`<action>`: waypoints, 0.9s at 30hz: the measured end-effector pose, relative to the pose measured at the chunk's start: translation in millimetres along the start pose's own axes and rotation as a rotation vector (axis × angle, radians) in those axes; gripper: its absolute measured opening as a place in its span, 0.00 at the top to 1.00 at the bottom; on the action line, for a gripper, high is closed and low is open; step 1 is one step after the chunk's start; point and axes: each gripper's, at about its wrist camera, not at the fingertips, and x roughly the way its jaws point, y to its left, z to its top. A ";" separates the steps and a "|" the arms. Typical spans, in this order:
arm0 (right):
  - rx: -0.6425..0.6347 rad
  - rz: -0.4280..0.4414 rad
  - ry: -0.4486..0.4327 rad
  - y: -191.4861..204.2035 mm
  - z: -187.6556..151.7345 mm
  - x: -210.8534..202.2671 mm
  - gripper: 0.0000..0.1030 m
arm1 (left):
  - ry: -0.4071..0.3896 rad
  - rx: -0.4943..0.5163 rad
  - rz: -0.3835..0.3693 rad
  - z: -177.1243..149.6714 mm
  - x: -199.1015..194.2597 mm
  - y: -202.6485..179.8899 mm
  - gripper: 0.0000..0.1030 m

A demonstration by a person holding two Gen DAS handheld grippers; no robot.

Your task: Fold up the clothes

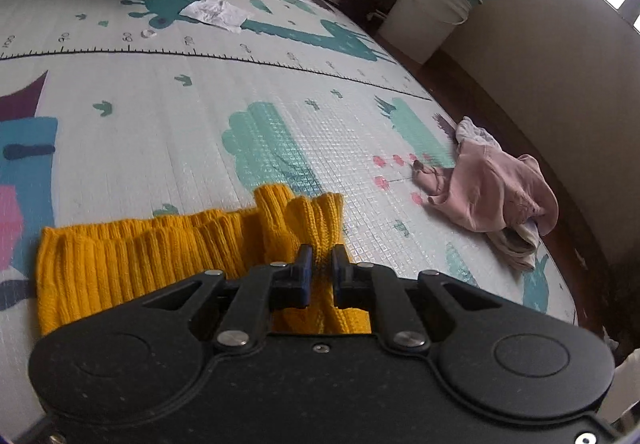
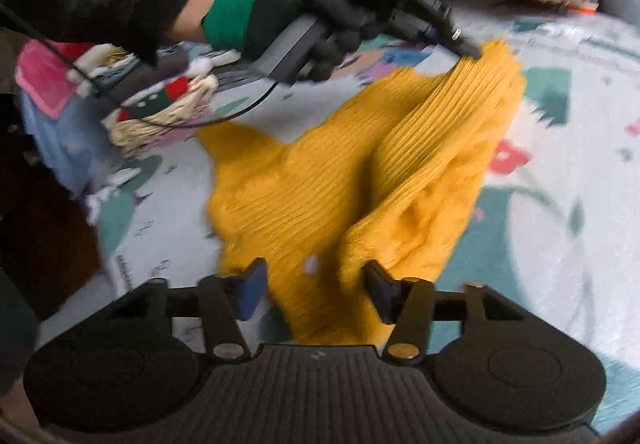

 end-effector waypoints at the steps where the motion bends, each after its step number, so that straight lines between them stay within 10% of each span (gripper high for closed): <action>1: -0.011 -0.033 -0.015 0.1 1.9 -1.9 0.56 | 0.000 -0.007 0.006 -0.5 0.6 0.6 0.92; 5: -0.095 -0.156 -0.082 6.0 10.2 -5.6 0.57 | 0.002 -0.010 0.022 -1.0 2.4 2.7 0.92; 10: -0.248 -0.109 -0.100 16.8 21.6 7.0 0.81 | 0.010 -0.014 0.045 0.8 5.7 7.1 0.92; 15: -0.049 -0.052 0.069 -14.8 13.4 36.3 0.80 | 0.115 0.038 0.087 -7.0 25.9 10.0 0.91; 17: -0.009 -0.029 0.065 -19.2 14.0 33.5 0.80 | 0.137 0.058 0.097 -8.3 26.2 10.5 0.72; 27: -0.055 -0.061 -0.034 -12.3 29.6 18.7 0.81 | 0.101 0.397 0.055 -4.7 -29.5 -36.5 0.61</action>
